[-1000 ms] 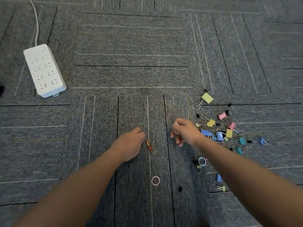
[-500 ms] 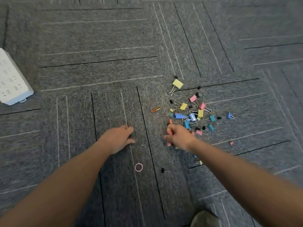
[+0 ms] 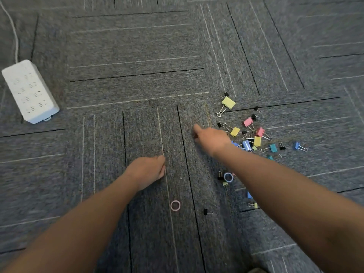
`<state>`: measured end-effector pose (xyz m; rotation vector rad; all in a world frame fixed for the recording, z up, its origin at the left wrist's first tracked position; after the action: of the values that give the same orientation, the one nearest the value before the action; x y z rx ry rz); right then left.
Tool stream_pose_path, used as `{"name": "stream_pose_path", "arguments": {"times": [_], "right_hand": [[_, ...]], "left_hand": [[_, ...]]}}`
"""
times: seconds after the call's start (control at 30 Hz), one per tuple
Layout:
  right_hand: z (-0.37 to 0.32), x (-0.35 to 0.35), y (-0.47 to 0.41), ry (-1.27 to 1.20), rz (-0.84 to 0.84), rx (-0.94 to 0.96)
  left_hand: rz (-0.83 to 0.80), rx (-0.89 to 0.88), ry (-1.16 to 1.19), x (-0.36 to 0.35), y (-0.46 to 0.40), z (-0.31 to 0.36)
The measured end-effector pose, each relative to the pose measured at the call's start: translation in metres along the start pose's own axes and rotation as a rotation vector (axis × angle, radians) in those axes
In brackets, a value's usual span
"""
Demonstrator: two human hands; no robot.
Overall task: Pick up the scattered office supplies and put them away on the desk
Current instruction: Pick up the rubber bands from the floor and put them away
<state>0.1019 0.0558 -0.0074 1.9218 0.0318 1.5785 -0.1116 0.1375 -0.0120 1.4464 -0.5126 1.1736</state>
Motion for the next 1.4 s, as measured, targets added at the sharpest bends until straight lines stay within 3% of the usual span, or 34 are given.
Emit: {"name": "stream_pose_path", "arguments": {"times": [0.17, 0.4, 0.57, 0.67, 0.83, 1.0, 1.2, 1.4], "right_hand": [[-0.003, -0.003, -0.001, 0.061, -0.059, 0.051], [0.011, -0.016, 0.049, -0.272, -0.101, 0.085], [0.014, -0.034, 0.066, -0.115, -0.024, 0.183], [0.019, -0.041, 0.079, -0.095, -0.004, 0.225], [0.043, -0.028, 0.087, -0.087, 0.051, 0.132], [0.058, -0.031, 0.095, -0.119, 0.073, 0.094], [0.068, -0.036, 0.108, -0.115, 0.079, 0.043], [0.091, -0.029, 0.116, -0.187, 0.125, -0.095]], "left_hand": [[0.064, 0.033, 0.065, 0.004, 0.006, 0.001], [-0.067, -0.068, 0.053, -0.006, 0.023, 0.03], [-0.189, -0.172, 0.054, -0.021, 0.041, 0.049], [-0.204, -0.146, 0.017, -0.03, 0.046, 0.061], [-0.254, -0.05, -0.043, -0.024, 0.035, 0.074], [-0.313, -0.12, -0.125, -0.021, 0.037, 0.078], [-0.276, -0.071, -0.072, -0.024, 0.027, 0.088], [-0.279, -0.28, -0.125, -0.029, 0.025, 0.091]]}}
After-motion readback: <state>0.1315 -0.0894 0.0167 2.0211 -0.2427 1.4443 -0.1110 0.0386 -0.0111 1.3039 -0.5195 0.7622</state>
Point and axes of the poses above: each hand's wrist, its own y-axis away from the middle knuckle, its own x-axis out of the back of the hand, z = x × y, the point moved 1 cm from there along -y, towards the middle knuckle, and after that the axes turned 1 degree about -y, right-handed, at the moved point
